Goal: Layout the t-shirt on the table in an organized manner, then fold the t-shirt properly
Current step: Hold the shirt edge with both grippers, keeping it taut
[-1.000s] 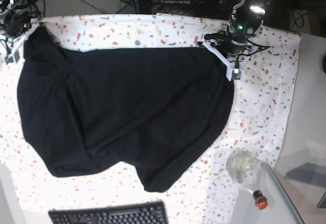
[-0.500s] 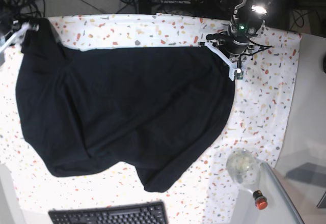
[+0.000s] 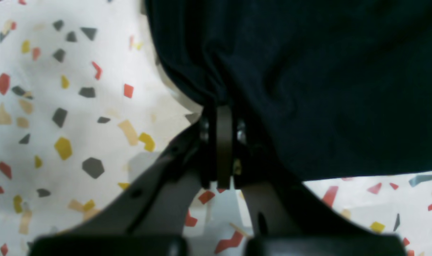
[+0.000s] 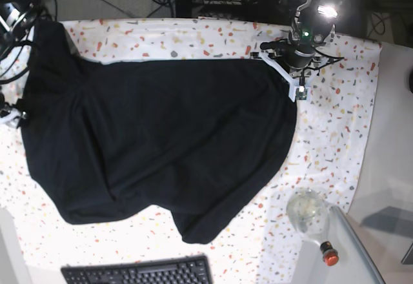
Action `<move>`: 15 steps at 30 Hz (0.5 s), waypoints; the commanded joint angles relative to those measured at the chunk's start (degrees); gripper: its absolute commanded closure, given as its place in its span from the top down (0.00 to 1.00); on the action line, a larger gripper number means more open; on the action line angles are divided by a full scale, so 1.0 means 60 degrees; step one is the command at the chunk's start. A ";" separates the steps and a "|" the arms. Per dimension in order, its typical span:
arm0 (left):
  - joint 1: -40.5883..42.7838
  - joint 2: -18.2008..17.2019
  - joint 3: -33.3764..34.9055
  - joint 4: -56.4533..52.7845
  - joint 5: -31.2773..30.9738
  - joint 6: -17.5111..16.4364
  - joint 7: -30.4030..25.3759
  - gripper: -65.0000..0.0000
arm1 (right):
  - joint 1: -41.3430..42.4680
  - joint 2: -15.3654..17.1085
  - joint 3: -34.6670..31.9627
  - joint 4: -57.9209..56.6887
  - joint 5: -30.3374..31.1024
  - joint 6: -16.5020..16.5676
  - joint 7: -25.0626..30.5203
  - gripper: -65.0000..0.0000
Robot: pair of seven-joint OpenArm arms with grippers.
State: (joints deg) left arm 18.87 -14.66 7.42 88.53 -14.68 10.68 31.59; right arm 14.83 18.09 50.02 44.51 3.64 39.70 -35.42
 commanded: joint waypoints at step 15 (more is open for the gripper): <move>-0.0076 -0.0026 -0.0043 0.0153 0.0021 0.0045 -0.0159 0.00 | -0.0120 0.0363 0.0008 -0.1404 0.0089 0.0049 0.1178 0.64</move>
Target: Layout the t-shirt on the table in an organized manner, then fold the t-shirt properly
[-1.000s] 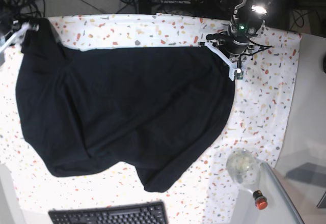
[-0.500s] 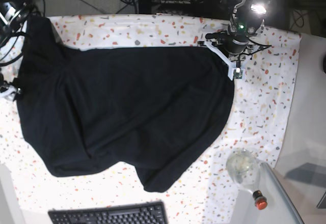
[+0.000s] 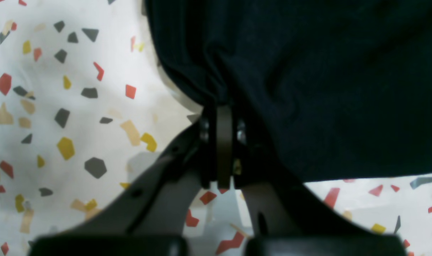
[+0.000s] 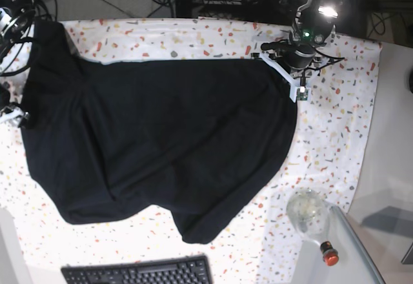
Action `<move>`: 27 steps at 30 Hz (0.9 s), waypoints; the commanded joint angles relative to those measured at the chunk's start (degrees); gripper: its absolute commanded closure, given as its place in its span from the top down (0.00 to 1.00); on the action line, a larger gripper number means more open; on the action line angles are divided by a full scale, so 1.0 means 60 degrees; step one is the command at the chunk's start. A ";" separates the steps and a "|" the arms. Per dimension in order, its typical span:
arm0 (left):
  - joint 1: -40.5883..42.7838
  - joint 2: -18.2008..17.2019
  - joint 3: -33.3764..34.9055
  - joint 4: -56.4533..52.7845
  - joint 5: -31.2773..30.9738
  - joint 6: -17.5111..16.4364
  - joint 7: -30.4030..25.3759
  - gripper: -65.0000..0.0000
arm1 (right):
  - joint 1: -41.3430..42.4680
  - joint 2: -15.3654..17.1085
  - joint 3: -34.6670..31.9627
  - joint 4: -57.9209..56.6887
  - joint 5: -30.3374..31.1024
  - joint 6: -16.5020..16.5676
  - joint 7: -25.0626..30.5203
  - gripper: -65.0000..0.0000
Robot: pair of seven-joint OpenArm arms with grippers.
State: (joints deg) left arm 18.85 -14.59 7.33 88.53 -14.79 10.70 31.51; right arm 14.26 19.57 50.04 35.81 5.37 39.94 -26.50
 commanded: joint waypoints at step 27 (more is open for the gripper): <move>-0.3149 -0.0301 0.0910 -0.0374 0.0098 0.0041 0.0133 0.00 | -0.2252 -0.1394 -0.1373 0.9306 -0.0008 0.0009 -0.5129 0.00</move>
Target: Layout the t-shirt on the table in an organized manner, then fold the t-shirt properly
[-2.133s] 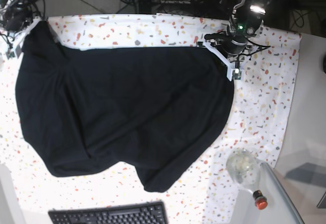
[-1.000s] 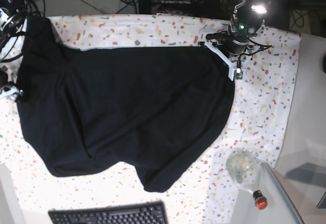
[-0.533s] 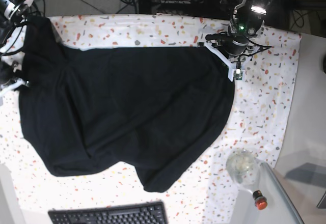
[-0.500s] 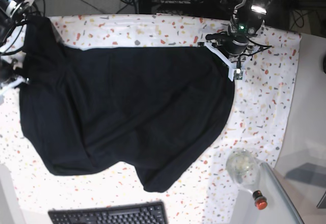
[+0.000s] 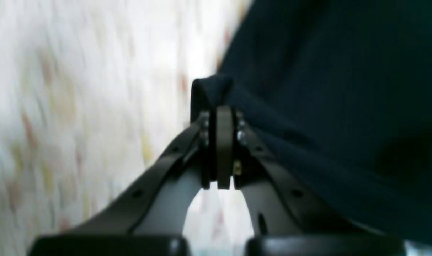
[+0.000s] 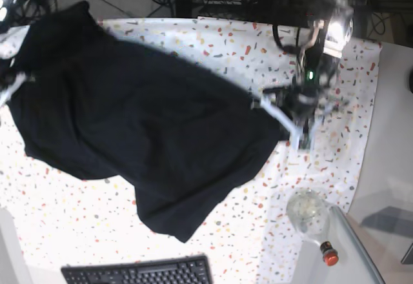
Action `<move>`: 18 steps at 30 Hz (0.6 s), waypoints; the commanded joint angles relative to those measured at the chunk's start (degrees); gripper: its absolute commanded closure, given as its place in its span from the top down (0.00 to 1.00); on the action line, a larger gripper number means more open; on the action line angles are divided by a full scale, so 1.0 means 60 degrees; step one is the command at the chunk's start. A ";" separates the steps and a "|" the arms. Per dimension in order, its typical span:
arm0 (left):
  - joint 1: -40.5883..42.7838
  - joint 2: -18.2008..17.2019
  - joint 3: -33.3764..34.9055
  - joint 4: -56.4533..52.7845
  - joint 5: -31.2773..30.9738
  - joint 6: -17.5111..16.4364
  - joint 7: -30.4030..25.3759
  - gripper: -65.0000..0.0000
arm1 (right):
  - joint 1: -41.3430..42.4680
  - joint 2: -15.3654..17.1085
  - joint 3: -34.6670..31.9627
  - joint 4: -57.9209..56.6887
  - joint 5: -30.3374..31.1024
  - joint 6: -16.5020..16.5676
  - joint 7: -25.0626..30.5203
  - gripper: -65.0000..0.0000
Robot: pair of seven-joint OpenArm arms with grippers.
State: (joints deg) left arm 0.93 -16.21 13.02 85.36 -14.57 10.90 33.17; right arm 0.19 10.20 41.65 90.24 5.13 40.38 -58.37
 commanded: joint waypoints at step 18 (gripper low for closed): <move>-0.9071 0.1903 -0.0565 -0.1311 -0.0026 0.0008 0.0692 0.00 | 0.9192 0.3964 -0.3227 -0.1787 0.0105 -0.0063 -0.0169 0.00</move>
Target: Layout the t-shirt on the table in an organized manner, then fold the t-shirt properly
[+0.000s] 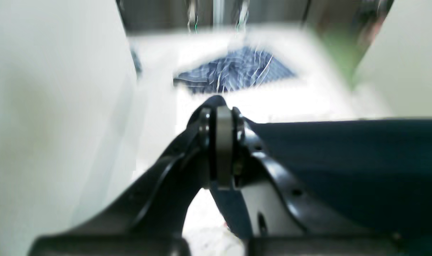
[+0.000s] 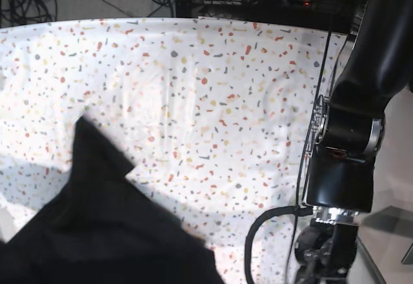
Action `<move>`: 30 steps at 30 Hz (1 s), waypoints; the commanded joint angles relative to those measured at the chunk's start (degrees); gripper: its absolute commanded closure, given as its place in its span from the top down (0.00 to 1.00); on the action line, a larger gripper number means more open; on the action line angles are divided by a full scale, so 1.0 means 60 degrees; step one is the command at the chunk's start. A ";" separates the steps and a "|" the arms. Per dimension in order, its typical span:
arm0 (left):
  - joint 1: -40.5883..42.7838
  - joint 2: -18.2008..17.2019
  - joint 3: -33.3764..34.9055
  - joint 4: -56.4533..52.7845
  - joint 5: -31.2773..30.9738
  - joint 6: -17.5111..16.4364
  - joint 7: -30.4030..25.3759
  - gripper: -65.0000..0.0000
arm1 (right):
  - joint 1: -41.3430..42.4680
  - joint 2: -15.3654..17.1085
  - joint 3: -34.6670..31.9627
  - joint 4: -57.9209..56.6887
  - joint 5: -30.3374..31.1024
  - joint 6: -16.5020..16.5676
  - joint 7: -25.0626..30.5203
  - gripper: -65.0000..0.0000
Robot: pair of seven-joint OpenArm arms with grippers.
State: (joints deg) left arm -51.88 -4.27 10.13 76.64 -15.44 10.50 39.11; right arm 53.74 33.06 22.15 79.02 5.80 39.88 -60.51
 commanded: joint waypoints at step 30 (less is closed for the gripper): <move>0.9987 -0.1434 0.0399 0.1065 0.0207 0.0088 -0.2409 0.00 | -0.9432 -0.3143 0.3597 -0.0094 -0.0007 0.0020 0.2591 0.00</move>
State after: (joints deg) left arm 8.45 -12.43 12.73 81.93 -14.52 10.61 25.93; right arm -3.70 13.02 43.51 77.21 5.08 39.92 -46.06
